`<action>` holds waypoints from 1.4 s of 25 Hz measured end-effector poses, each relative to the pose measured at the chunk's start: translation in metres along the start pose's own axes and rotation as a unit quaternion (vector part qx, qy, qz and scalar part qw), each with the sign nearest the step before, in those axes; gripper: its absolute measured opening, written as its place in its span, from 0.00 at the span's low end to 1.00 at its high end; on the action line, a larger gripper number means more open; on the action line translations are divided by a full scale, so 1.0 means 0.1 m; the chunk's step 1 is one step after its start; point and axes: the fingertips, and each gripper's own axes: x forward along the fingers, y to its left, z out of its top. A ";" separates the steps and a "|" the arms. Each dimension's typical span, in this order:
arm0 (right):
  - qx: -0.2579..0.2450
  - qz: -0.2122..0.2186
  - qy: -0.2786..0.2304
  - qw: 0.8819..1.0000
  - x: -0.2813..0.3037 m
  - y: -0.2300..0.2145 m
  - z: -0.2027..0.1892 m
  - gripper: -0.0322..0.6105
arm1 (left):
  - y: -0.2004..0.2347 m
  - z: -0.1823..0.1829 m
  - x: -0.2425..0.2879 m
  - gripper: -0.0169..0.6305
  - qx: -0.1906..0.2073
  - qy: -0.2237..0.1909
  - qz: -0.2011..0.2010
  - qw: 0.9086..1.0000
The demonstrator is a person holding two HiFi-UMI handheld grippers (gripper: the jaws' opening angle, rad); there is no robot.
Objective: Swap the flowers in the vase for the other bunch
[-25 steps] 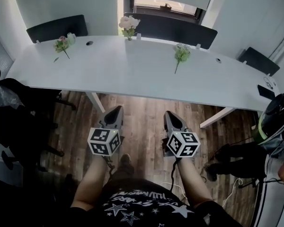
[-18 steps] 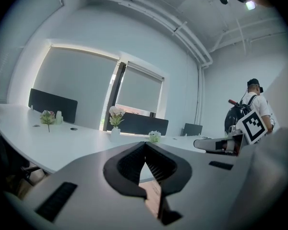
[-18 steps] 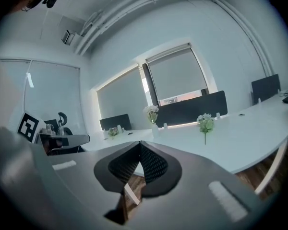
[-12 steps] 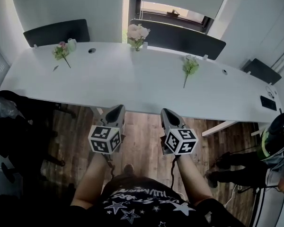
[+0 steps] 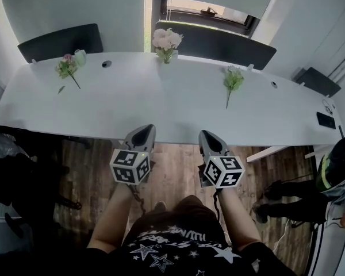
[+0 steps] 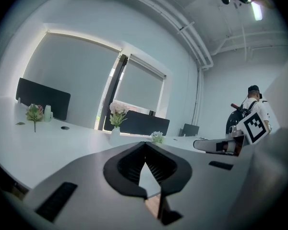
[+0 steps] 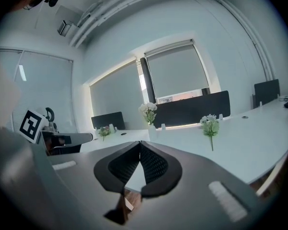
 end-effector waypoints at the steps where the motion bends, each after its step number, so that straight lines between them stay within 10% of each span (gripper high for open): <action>1: 0.000 -0.003 0.001 1.000 0.01 -0.03 0.01 0.05 | 0.00 0.00 0.04 0.04 -0.001 0.002 -0.003 1.000; 35: 0.019 0.094 0.013 0.995 1.73 -1.25 0.55 0.05 | 0.47 0.35 1.55 0.04 0.009 0.008 0.084 0.996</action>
